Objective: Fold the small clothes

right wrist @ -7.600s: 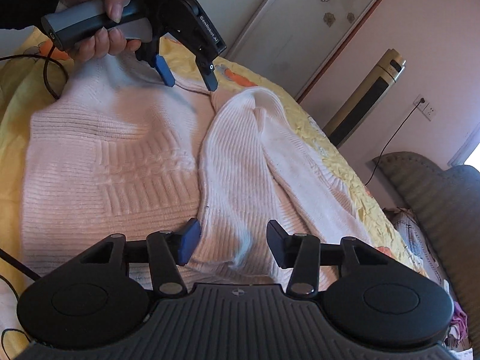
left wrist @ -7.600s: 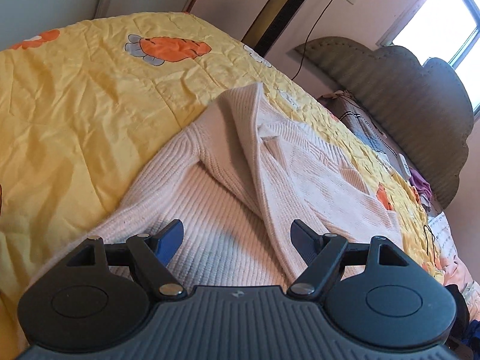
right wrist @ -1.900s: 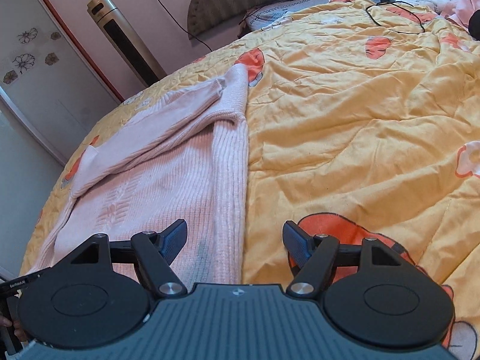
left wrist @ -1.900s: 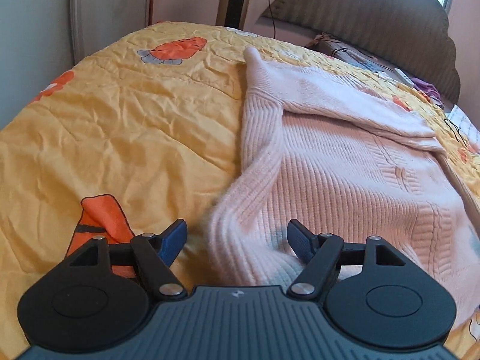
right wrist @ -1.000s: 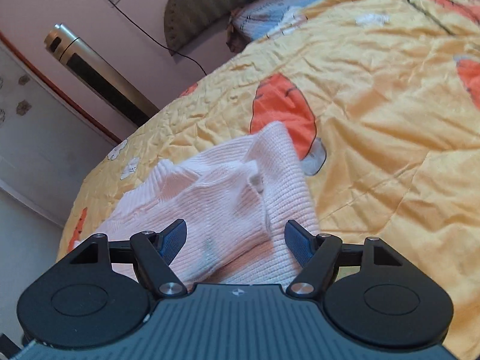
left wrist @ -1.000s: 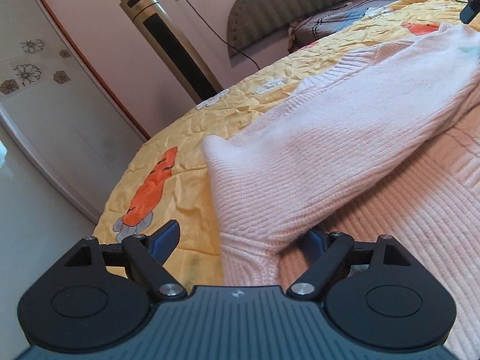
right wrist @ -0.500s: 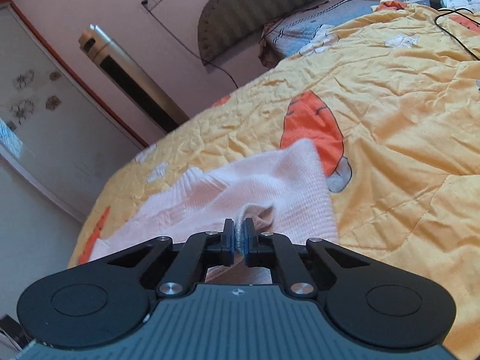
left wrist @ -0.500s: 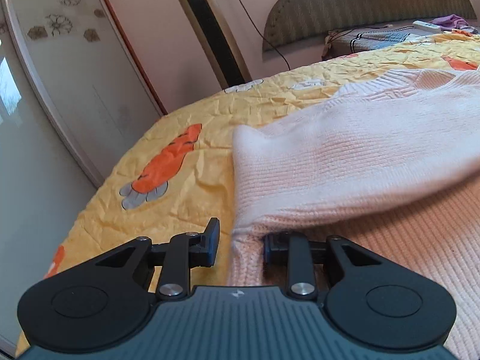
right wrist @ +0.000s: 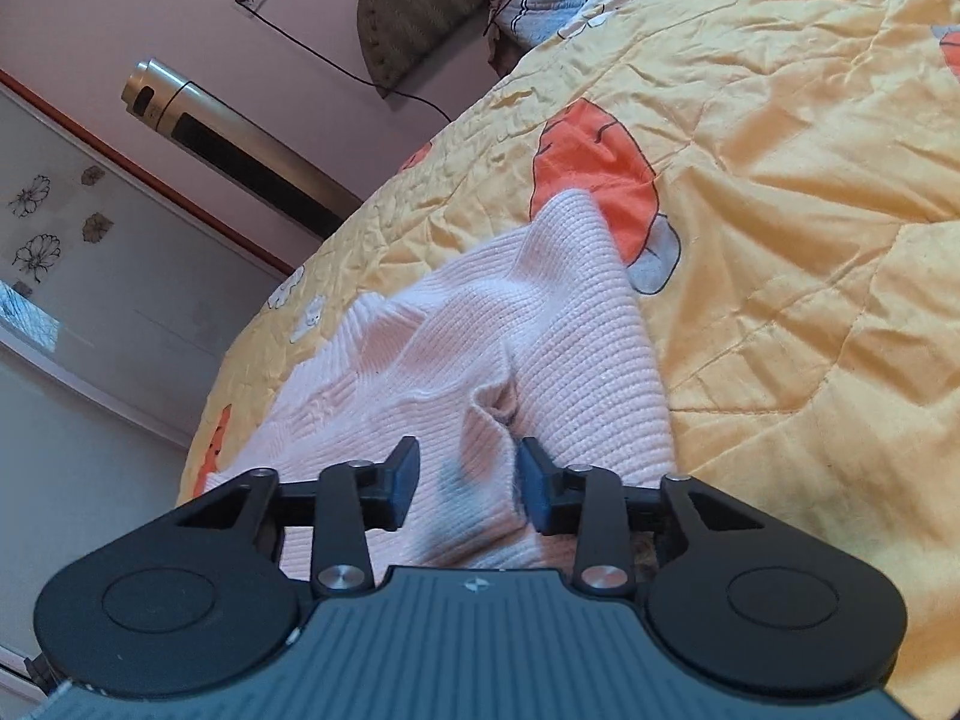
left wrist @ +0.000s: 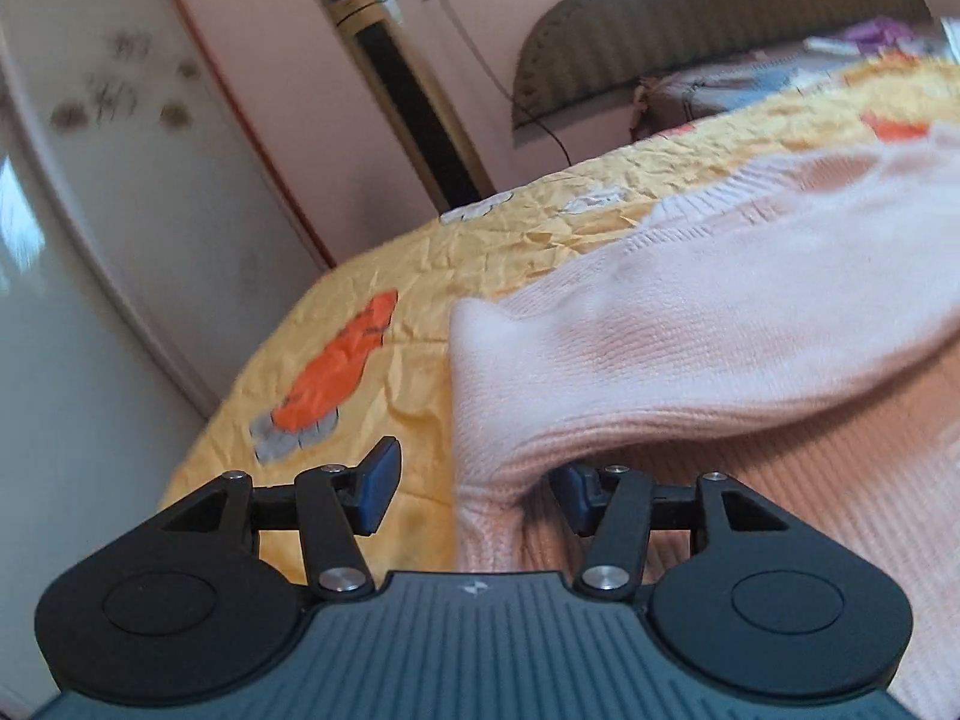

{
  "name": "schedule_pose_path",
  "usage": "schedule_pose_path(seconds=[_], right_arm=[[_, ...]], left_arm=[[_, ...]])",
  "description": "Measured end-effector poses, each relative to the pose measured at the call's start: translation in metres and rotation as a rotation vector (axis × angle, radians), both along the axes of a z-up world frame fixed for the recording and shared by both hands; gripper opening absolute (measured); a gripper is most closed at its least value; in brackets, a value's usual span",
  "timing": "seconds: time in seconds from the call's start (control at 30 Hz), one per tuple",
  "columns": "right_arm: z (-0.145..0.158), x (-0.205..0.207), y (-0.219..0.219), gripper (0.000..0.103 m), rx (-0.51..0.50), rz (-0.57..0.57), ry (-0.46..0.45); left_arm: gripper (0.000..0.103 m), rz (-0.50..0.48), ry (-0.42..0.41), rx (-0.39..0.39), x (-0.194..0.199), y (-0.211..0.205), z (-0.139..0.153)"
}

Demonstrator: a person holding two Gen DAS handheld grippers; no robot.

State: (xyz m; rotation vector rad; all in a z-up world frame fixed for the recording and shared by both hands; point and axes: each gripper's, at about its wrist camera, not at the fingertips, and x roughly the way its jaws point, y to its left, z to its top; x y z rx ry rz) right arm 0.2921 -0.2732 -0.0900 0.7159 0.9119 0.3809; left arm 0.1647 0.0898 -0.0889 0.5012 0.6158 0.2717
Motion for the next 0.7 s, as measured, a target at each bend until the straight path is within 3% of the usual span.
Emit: schedule_pose_path(seconds=[0.07, 0.1, 0.13, 0.17, 0.2, 0.23, 0.3, 0.37, 0.47, 0.53, 0.57, 0.63, 0.7], right_arm=[[0.000, 0.005, 0.010, 0.040, -0.050, 0.025, 0.000], [0.002, 0.007, 0.016, 0.025, -0.101, 0.040, 0.001], [0.003, 0.009, 0.021, 0.016, -0.142, 0.056, -0.002], [0.006, 0.010, 0.025, 0.013, -0.174, 0.073, -0.011], [0.010, 0.009, 0.028, 0.009, -0.202, 0.083, -0.028], [0.016, 0.007, 0.031, 0.009, -0.229, 0.090, -0.056], [0.032, 0.000, 0.033, 0.009, -0.234, 0.085, -0.135], [0.037, -0.002, 0.035, 0.009, -0.196, 0.112, -0.155], [0.013, 0.006, 0.045, 0.008, -0.292, 0.147, -0.088], [0.006, 0.004, 0.042, 0.009, -0.257, 0.132, -0.093], [0.006, 0.003, 0.041, 0.015, -0.247, 0.121, -0.088], [0.008, -0.001, 0.039, 0.019, -0.248, 0.123, -0.084], [0.015, -0.006, 0.034, 0.037, -0.252, 0.107, -0.084]], left_arm=[[0.056, -0.060, 0.017, 0.112, 0.004, -0.012, -0.011], [0.055, -0.084, 0.008, 0.143, 0.005, -0.013, -0.016], [0.048, -0.092, 0.007, 0.140, 0.006, -0.012, -0.018], [0.038, -0.067, 0.000, 0.097, 0.008, -0.004, -0.016], [0.018, -0.008, -0.006, 0.024, 0.011, 0.009, -0.012], [0.015, 0.060, -0.013, -0.053, 0.012, 0.024, -0.008], [0.015, 0.141, 0.001, -0.182, 0.013, 0.048, -0.009], [0.015, 0.140, 0.003, -0.173, 0.015, 0.047, -0.010], [0.015, 0.143, 0.012, -0.133, 0.017, 0.041, -0.012], [0.016, 0.115, 0.014, -0.108, 0.014, 0.036, -0.012], [0.017, 0.090, 0.021, -0.103, 0.009, 0.033, -0.009], [0.046, 0.080, 0.042, -0.076, -0.003, 0.029, -0.001], [0.066, 0.094, -0.030, -0.060, -0.027, 0.025, 0.012]])
